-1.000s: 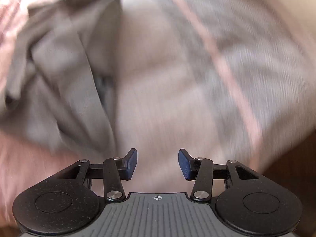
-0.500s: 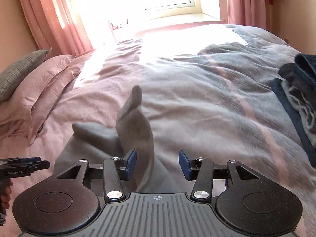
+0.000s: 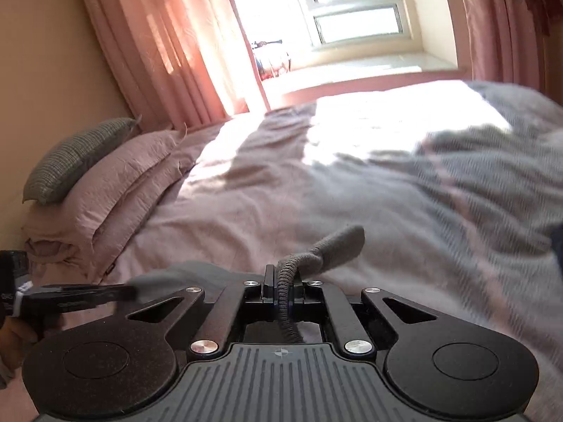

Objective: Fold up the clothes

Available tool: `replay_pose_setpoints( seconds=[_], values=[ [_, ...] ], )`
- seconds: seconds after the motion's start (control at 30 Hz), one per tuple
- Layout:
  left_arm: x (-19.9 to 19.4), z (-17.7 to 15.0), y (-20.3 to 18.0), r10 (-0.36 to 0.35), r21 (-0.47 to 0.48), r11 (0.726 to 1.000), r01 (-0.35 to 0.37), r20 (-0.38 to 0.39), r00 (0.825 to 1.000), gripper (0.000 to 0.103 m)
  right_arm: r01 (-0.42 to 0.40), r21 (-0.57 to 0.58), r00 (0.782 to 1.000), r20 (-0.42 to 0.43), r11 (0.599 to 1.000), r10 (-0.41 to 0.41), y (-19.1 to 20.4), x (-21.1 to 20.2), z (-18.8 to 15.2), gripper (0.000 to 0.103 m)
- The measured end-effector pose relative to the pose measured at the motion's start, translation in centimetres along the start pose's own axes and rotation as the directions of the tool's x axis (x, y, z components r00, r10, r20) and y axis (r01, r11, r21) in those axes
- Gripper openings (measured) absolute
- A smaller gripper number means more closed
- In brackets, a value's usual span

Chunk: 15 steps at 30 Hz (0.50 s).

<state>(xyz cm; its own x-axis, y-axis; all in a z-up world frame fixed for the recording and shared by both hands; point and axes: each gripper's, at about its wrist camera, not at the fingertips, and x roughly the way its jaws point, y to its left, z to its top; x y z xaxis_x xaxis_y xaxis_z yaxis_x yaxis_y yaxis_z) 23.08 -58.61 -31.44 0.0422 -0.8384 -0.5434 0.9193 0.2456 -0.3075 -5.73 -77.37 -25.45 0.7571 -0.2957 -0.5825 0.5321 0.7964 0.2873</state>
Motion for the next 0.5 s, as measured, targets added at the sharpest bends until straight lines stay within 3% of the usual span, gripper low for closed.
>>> replay_pose_setpoints(
  seconds=[0.07,0.13,0.17,0.23,0.27,0.37,0.43,0.5],
  values=[
    [-0.3,2.3,-0.7,0.037,0.014,0.999,-0.037,0.051,0.998,0.005,0.038,0.003,0.998,0.056,0.999,-0.038,-1.3,-0.4,2.2,0.001],
    [1.1,3.6,-1.0,0.124,0.020,0.992,-0.125,0.047,0.991,0.023,0.114,0.060,0.990,0.072,0.992,-0.118,-3.0,0.5,3.8,0.006],
    [1.9,4.0,-0.9,0.185,0.025,0.982,-0.186,0.016,0.983,0.040,0.162,0.086,0.986,0.035,0.983,-0.165,-3.9,1.4,4.3,0.029],
    [2.4,3.7,-0.7,0.251,0.017,0.968,-0.250,-0.054,0.967,0.044,0.313,0.139,0.950,-0.043,0.939,-0.310,-4.8,2.2,4.2,0.058],
    [1.7,2.9,-0.7,0.242,0.008,0.970,-0.243,-0.078,0.967,0.044,0.336,0.172,0.942,-0.044,0.926,-0.334,-4.8,1.6,3.7,0.058],
    [-1.7,-1.4,-1.8,0.218,0.039,0.976,-0.214,-0.152,0.964,0.044,0.206,0.231,0.979,-0.059,0.951,-0.197,-3.3,-2.7,-0.4,0.058],
    [-5.1,-6.1,-3.6,0.194,0.081,0.980,-0.180,-0.235,0.952,0.044,0.156,0.151,0.983,-0.115,0.976,-0.140,-0.4,-5.5,-4.7,0.058],
    [-8.3,-10.5,-6.2,0.167,0.105,0.985,-0.140,-0.323,0.932,0.044,0.105,0.057,0.974,-0.206,0.993,-0.091,2.4,-7.6,-9.8,0.058]
  ],
)
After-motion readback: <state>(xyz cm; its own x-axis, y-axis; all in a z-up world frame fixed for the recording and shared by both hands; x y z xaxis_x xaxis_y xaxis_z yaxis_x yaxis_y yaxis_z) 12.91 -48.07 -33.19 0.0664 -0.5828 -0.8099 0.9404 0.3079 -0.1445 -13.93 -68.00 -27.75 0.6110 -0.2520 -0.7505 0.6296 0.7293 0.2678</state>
